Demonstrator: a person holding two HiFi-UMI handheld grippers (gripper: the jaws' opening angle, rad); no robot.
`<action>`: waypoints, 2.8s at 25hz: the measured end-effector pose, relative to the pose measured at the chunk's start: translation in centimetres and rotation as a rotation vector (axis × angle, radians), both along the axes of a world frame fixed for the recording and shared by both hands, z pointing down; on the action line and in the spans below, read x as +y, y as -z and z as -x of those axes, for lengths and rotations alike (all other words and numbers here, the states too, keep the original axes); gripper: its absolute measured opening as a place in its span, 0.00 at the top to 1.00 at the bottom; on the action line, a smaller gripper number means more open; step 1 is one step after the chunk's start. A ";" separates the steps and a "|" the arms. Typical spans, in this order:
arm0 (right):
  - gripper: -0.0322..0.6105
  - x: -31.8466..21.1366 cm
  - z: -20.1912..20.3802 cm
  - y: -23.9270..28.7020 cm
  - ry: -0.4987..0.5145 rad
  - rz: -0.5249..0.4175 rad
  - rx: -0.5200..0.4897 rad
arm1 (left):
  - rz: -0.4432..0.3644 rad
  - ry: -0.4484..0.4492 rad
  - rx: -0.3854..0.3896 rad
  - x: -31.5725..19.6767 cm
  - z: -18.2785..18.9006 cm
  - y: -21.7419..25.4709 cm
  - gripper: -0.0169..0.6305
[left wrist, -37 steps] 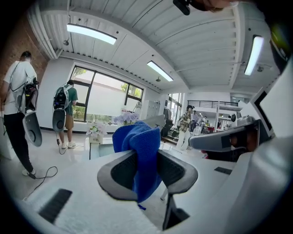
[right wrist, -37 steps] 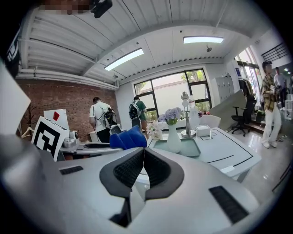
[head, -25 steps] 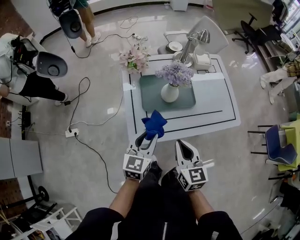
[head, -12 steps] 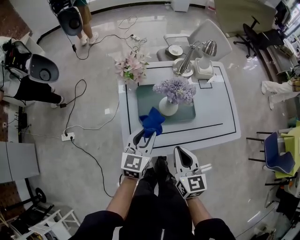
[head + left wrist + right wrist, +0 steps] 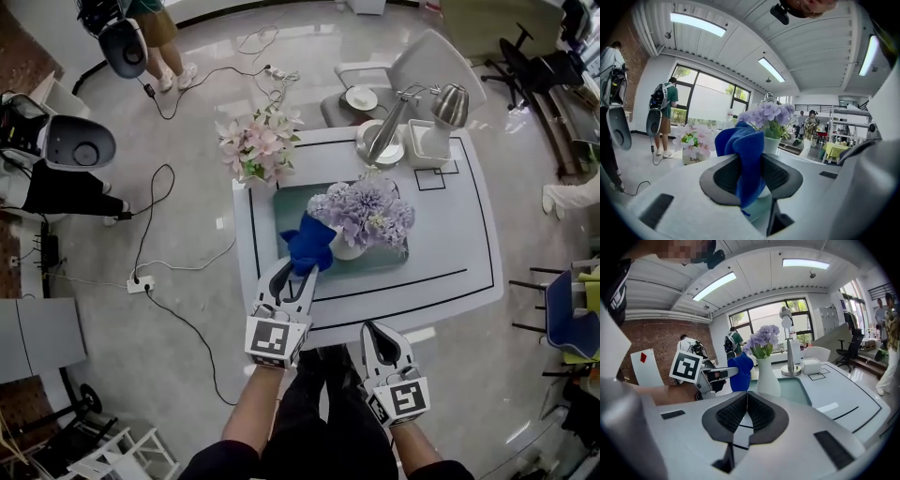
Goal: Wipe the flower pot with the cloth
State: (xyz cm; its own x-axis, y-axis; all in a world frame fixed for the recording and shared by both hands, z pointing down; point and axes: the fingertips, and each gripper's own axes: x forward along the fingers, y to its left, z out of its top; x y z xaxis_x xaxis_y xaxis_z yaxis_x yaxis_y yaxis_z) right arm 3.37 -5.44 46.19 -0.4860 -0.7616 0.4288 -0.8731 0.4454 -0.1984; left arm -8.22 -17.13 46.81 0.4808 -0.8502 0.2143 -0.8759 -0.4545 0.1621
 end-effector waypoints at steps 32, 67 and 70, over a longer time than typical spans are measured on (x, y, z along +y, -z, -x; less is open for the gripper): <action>0.94 -1.4 -0.5 -4.8 0.050 0.089 0.021 | -0.036 -0.118 -0.014 -9.3 -2.6 -2.4 0.78; 0.94 2.4 -1.4 -4.6 0.016 0.093 -0.028 | 0.072 -0.047 -0.028 1.3 -4.9 -5.6 0.78; 0.94 3.3 -2.4 -4.6 -0.012 0.100 -0.035 | 0.096 -0.077 -0.095 1.8 -5.4 -8.0 0.78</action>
